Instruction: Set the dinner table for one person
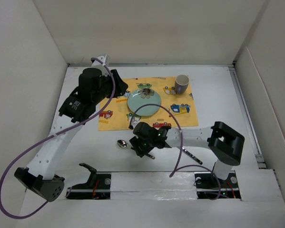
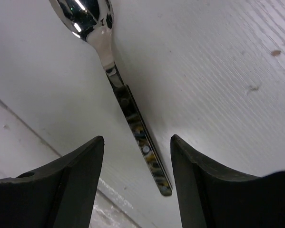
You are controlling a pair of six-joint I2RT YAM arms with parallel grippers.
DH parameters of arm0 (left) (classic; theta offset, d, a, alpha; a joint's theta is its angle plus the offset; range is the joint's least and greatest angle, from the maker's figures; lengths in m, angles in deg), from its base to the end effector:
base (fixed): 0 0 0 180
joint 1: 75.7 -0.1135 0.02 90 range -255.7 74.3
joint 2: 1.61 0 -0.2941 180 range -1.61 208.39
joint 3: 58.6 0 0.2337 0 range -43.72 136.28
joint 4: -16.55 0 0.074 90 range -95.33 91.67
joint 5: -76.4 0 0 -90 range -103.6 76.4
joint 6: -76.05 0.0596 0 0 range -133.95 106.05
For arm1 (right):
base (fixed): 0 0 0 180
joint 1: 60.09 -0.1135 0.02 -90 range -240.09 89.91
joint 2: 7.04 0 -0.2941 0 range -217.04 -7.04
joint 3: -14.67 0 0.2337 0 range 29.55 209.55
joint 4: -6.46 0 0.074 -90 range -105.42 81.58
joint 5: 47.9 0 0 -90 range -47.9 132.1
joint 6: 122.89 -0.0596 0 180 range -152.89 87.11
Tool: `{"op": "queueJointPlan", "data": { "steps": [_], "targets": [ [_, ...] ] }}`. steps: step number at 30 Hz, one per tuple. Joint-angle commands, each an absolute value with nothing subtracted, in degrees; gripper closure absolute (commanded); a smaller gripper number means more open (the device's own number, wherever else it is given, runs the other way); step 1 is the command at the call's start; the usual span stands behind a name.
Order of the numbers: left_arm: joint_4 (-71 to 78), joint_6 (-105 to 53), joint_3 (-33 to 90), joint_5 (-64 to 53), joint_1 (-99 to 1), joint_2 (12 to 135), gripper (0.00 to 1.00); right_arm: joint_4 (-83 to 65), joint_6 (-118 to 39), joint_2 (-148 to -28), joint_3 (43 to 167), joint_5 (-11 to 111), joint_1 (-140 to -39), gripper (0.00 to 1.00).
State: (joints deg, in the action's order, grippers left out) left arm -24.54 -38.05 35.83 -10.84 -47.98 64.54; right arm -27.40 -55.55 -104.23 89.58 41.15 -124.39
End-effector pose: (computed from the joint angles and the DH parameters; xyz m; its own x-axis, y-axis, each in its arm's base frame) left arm 0.2085 -0.1128 0.4636 -0.3859 -0.2580 -0.8858 0.3819 0.8293 -0.4079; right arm 0.1516 0.3127 0.2057 -0.6779 -0.5202 -0.5195 -0.6890 0.6961 0.2019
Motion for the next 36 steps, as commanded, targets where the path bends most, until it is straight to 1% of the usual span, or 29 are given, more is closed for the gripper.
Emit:
{"op": "queueJointPlan", "data": {
  "steps": [1,3,4,5,7,9,12,13,15,16,18,19,20,23,27,32,34,36],
  "targets": [
    [-24.2,-38.2,37.5,-12.8,-48.1,61.8,0.62,-25.0,-52.3,-108.2,93.8,38.3,-125.7,0.38],
    [-23.6,-37.9,38.1,-13.1,-48.1,61.1,0.62,-25.8,-51.9,-112.0,94.9,35.3,-126.4,0.42],
    [-23.2,-37.7,38.5,-13.0,-48.1,61.1,0.62,-26.2,-51.4,-113.1,95.7,34.8,-126.4,0.56],
    [-23.3,-37.2,39.8,-13.0,-48.1,61.0,0.62,-26.3,-51.4,-114.1,95.9,33.2,-126.9,0.67],
    [-23.2,-36.5,41.3,-15.7,-48.1,60.7,0.62,-27.0,-51.9,-115.6,96.5,32.0,-127.4,1.0],
    [-23.1,-35.5,43.2,-16.4,-48.1,60.5,0.62,-27.6,-52.2,-115.1,96.8,30.1,-127.4,1.0],
    [-22.2,-35.0,44.7,-16.7,-48.1,60.5,0.61,-29.0,-52.9,-109.6,98.0,28.9,-125.7,1.0],
    [-21.9,-35.0,44.8,-16.2,-48.1,60.5,0.61,-29.8,-53.9,-106.1,98.4,29.1,-123.2,1.0],
    [-20.2,-35.3,44.2,-15.4,-48.1,60.8,0.6,-30.6,-54.9,-103.1,99.2,30.3,-120.0,1.0],
    [-19.7,-35.6,43.9,-14.3,-48.1,61.0,0.6,-31.1,-55.7,-100.6,99.3,30.4,-116.6,1.0],
    [-18.5,-35.7,43.1,-14.0,-48.1,62.1,0.6,-31.4,-56.5,-99.2,99.1,29.7,-112.7,1.0],
    [-18.4,-35.9,42.9,-11.3,-48.1,62.7,0.6,-31.7,-57.4,-98.8,99.2,30.1,-110.5,1.0],
    [-18.4,-35.9,42.5,-10.7,-48.1,63.8,0.6,-31.9,-57.9,-98.7,99.2,30.4,-106.4,1.0],
    [-17.2,-36.1,39.4,-8.7,-48.1,65.2,0.6,-32.2,-58.4,-100.1,100.1,30.8,-101.1,1.0],
    [-16.3,-36.6,34.9,-7.4,-48.1,65.9,0.61,-35.1,-57.9,-107.9,105.0,31.6,-92.7,1.0],
    [-16.4,-36.7,31.7,-5.3,-48.1,67.0,0.61,-38.2,-57.7,-116.5,115.0,31.1,-87.9,1.0],
    [-16.5,-36.5,31.4,-5.3,-48.1,67.3,0.61,-39.2,-57.9,-118.9,116.3,31.6,-87.1,1.0],
    [-16.6,-36.3,31.0,-5.2,-48.1,67.9,0.61,-40.5,-57.8,-122.2,120.4,31.0,-86.6,1.0]
  ]
}}
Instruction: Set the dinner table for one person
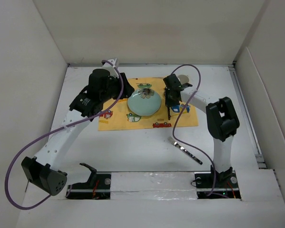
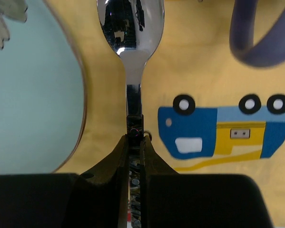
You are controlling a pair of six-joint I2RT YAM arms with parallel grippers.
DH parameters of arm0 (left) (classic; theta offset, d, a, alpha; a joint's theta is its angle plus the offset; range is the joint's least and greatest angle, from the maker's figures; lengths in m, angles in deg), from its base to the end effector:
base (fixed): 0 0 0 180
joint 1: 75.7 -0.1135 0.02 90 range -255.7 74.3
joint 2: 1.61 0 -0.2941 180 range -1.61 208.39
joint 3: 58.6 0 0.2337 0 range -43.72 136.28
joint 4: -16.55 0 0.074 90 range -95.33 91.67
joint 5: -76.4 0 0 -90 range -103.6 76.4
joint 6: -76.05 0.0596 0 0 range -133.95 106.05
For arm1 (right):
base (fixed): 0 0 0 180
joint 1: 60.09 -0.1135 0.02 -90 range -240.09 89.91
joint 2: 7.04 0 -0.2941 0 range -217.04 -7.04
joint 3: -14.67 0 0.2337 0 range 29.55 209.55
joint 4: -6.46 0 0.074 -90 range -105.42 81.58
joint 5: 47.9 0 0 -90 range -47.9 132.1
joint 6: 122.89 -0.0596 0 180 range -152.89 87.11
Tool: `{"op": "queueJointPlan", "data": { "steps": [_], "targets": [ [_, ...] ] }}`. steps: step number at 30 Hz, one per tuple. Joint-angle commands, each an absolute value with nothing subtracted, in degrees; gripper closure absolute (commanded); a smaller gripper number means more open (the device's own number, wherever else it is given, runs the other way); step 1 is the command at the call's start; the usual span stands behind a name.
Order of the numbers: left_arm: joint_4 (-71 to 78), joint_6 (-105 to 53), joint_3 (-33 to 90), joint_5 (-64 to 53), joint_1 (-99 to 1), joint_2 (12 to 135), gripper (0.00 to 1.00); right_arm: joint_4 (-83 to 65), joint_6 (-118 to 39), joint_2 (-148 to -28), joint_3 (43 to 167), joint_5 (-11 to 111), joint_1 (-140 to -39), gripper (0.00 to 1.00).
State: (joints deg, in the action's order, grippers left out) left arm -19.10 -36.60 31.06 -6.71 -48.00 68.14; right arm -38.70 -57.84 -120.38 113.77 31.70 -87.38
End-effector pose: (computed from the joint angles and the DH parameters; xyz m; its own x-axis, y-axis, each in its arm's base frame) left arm 0.2323 -0.1300 0.4329 -0.4387 -0.2015 -0.8757 0.4277 0.8102 -0.4007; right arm 0.3876 0.1878 0.2119 -0.8493 0.0287 -0.5271 -0.0122 0.9972 0.0738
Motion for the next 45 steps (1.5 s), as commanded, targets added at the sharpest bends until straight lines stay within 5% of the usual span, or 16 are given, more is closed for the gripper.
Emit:
{"op": "queueJointPlan", "data": {
  "steps": [1,5,11,16,18,20,25,27,28,31,37,45],
  "targets": [
    [-16.6,-36.2,31.0,-5.2,-48.1,68.0,0.61,-40.5,-57.6,-123.0,120.4,31.0,-86.5,1.0],
    [-16.6,-36.0,30.3,-4.5,-48.1,68.6,0.61,-40.8,-57.3,-126.7,123.5,31.6,-85.4,0.99],
    [-16.3,-36.1,29.7,-4.0,-48.1,68.7,0.61,-41.2,-57.3,-128.0,123.5,32.1,-85.4,0.61],
    [-16.1,-35.6,31.1,-3.8,-48.1,69.0,0.61,-40.8,-57.5,-114.6,116.8,32.5,-87.1,0.51],
    [-15.6,-35.5,31.3,-3.4,-48.1,69.1,0.61,-41.8,-58.0,-108.7,110.0,32.2,-87.9,0.6],
    [-15.0,-35.5,30.1,-1.9,-48.1,69.1,0.62,-45.0,-60.1,-99.4,100.9,32.9,-89.1,0.98],
    [-12.8,-35.7,25.6,-0.9,-47.5,68.5,0.65,-55.6,-69.9,-83.6,83.1,40.9,-91.6,1.0],
    [-12.6,-35.4,24.7,-0.7,-47.5,68.6,0.65,-58.6,-73.8,-79.4,78.1,44.5,-95.2,0.8],
    [-12.6,-35.0,24.6,-0.8,-47.5,68.6,0.65,-60.9,-77.5,-78.5,76.8,45.3,-96.6,0.59],
    [-12.4,-34.6,24.6,-0.5,-47.5,68.5,0.65,-63.1,-82.6,-76.7,74.1,44.7,-100.9,0.35],
    [-12.0,-34.7,23.6,1.0,-47.5,67.5,0.65,-62.6,-83.3,-83.4,76.1,40.2,-100.2,0.21],
    [-14.4,-33.5,24.0,-2.3,-47.5,64.3,0.65,-62.6,-78.7,-96.0,82.7,30.8,-98.0,0.23]
  ]
}}
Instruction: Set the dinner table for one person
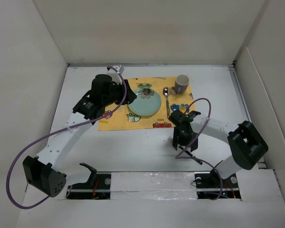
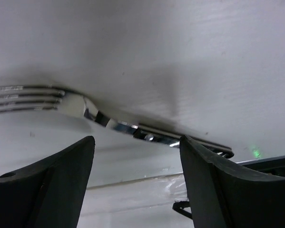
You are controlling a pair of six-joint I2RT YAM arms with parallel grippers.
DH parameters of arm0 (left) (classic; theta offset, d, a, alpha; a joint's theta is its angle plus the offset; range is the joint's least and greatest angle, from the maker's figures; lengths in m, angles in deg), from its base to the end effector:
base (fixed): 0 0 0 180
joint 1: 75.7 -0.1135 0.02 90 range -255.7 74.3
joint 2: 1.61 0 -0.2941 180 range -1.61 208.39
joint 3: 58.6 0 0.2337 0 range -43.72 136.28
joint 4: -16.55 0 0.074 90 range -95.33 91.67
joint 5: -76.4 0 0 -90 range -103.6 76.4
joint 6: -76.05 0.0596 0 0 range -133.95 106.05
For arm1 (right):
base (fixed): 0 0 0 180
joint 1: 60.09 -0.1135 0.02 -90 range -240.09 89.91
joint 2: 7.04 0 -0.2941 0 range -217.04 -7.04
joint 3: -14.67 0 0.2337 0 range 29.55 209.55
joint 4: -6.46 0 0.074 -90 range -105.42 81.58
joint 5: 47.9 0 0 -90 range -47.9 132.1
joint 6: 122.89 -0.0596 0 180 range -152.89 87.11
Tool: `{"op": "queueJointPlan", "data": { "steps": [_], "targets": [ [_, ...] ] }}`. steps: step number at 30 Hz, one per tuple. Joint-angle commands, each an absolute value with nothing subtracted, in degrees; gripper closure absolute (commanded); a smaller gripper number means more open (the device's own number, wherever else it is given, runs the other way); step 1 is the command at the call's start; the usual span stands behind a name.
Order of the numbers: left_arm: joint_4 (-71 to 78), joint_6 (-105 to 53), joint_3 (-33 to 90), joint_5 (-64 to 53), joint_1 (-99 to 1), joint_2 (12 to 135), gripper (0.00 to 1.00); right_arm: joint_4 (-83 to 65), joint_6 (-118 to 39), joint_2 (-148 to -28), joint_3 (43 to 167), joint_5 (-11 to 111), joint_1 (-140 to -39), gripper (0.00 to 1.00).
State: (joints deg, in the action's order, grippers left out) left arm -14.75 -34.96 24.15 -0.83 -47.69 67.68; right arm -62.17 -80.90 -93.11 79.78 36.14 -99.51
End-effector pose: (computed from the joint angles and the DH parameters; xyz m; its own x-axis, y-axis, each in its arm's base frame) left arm 0.2313 -0.1380 0.4025 -0.4833 -0.1390 -0.8644 0.5040 0.7631 -0.4045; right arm 0.1731 0.1343 0.1900 -0.9858 0.1466 -0.0820 0.1520 0.9863 -0.0641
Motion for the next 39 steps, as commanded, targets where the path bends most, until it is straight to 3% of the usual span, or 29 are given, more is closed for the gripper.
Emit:
{"op": "queueJointPlan", "data": {
  "steps": [1,5,9,15,17,21,24,29,35,37,38,39],
  "targets": [
    [-14.9,-33.2,24.2,-3.0,-47.5,63.8,0.65,-63.3,-78.2,-98.7,84.1,28.8,-98.0,0.24],
    [-15.6,-32.8,24.4,-3.9,-47.5,63.3,0.65,-62.6,-75.5,-100.7,84.6,30.7,-96.5,0.35],
    [-15.6,-32.8,24.9,-5.2,-47.5,63.4,0.65,-56.4,-73.5,-100.3,81.9,37.9,-96.5,0.64],
    [-14.8,-33.9,25.7,-4.2,-48.0,64.5,0.65,-48.1,-74.9,-100.2,82.3,47.5,-99.2,0.88],
    [-14.5,-33.9,25.9,-4.1,-48.0,64.8,0.65,-47.0,-75.2,-101.4,84.6,46.4,-99.7,0.88],
    [-14.6,-34.6,25.7,-4.3,-48.0,64.9,0.66,-47.1,-75.3,-103.1,87.1,39.7,-100.9,0.56],
    [-15.0,-34.8,25.5,-5.0,-48.0,64.7,0.66,-48.7,-76.0,-101.2,86.2,36.0,-102.1,0.48],
    [-16.0,-34.9,25.6,-5.7,-48.0,64.7,0.66,-49.4,-78.9,-94.4,80.4,36.4,-104.0,0.46],
    [-19.0,-33.6,26.7,-8.1,-48.0,64.4,0.66,-51.0,-83.3,-92.3,74.3,40.2,-109.0,0.5],
    [-20.1,-33.2,28.1,-9.9,-48.0,63.9,0.66,-49.8,-84.8,-91.9,73.1,40.5,-111.1,0.72],
    [-20.4,-32.8,28.9,-10.4,-48.0,63.8,0.66,-48.8,-85.2,-92.0,73.1,40.4,-111.1,0.9],
    [-20.8,-32.8,29.7,-10.4,-48.0,63.8,0.66,-48.7,-85.5,-92.3,73.7,39.9,-111.1,0.96]
  ]
}}
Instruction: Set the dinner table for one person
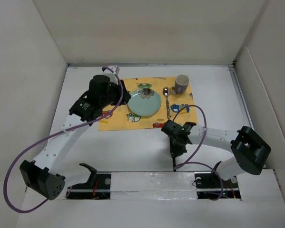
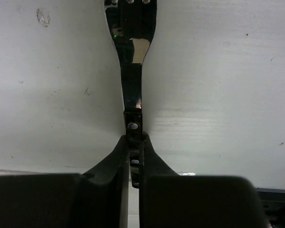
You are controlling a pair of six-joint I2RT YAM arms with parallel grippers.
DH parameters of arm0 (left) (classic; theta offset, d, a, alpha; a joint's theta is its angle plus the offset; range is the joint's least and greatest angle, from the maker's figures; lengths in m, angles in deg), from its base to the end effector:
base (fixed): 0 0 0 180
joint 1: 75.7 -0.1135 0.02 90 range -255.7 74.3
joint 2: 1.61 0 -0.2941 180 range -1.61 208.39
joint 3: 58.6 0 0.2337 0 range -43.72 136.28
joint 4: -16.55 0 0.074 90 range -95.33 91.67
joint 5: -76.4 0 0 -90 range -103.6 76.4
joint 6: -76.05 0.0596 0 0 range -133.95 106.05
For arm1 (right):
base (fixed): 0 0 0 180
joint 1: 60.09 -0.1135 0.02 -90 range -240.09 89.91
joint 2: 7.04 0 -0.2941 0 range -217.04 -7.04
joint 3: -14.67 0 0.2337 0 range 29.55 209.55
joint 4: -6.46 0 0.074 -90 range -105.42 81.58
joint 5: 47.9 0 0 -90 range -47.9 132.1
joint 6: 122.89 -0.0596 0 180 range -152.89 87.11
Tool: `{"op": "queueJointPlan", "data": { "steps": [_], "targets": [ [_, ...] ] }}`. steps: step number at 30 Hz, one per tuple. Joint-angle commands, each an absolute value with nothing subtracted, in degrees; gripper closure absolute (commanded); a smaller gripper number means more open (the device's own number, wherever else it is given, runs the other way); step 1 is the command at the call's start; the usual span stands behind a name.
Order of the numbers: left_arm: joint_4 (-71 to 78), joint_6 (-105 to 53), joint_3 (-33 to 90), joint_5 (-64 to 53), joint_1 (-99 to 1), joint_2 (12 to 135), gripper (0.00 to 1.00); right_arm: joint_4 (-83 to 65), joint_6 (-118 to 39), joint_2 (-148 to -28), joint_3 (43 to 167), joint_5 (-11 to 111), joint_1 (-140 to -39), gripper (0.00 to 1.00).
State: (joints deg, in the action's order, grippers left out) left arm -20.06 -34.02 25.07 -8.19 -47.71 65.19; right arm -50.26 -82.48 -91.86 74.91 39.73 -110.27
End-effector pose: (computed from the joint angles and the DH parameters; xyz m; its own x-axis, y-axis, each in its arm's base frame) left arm 0.2210 -0.1238 0.4066 -0.4674 -0.1385 -0.8731 0.4101 0.8410 -0.3529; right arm 0.1467 0.1721 0.1772 -0.9916 -0.0013 -0.1292 -0.0129 0.9960 0.0887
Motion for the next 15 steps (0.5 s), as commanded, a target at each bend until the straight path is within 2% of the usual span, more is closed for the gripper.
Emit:
{"op": "queueJointPlan", "data": {
  "steps": [1,4,5,6,10,13,14,15],
  "targets": [
    [-21.9,-32.8,31.5,-10.4,-48.0,64.0,0.66,-49.0,-85.6,-92.4,75.8,38.6,-111.8,1.0],
    [-24.0,-35.2,34.6,-10.8,-48.0,63.5,0.66,-53.2,-85.2,-92.0,82.3,34.7,-113.3,1.0],
    [-23.8,-38.6,34.9,-10.6,-48.0,61.2,0.66,-57.2,-84.2,-92.3,90.8,33.3,-113.3,1.0],
    [-23.8,-38.6,34.9,-10.6,-48.0,61.1,0.66,-57.2,-83.5,-92.3,90.9,33.3,-113.3,1.0],
    [-22.2,-43.7,34.9,-12.4,-48.0,55.0,0.66,-59.2,-78.8,-95.9,105.5,32.2,-113.3,1.0],
    [-23.4,-45.7,34.2,-17.3,-48.0,49.7,0.66,-57.4,-74.3,-104.3,118.4,32.3,-112.4,1.0],
    [-23.8,-46.6,33.5,-18.2,-48.0,48.3,0.66,-57.8,-73.3,-110.5,122.6,32.3,-111.9,1.0],
    [-24.3,-46.8,32.7,-18.7,-48.0,45.4,0.65,-58.3,-71.6,-113.9,131.5,32.5,-111.1,1.0]
  ]
}}
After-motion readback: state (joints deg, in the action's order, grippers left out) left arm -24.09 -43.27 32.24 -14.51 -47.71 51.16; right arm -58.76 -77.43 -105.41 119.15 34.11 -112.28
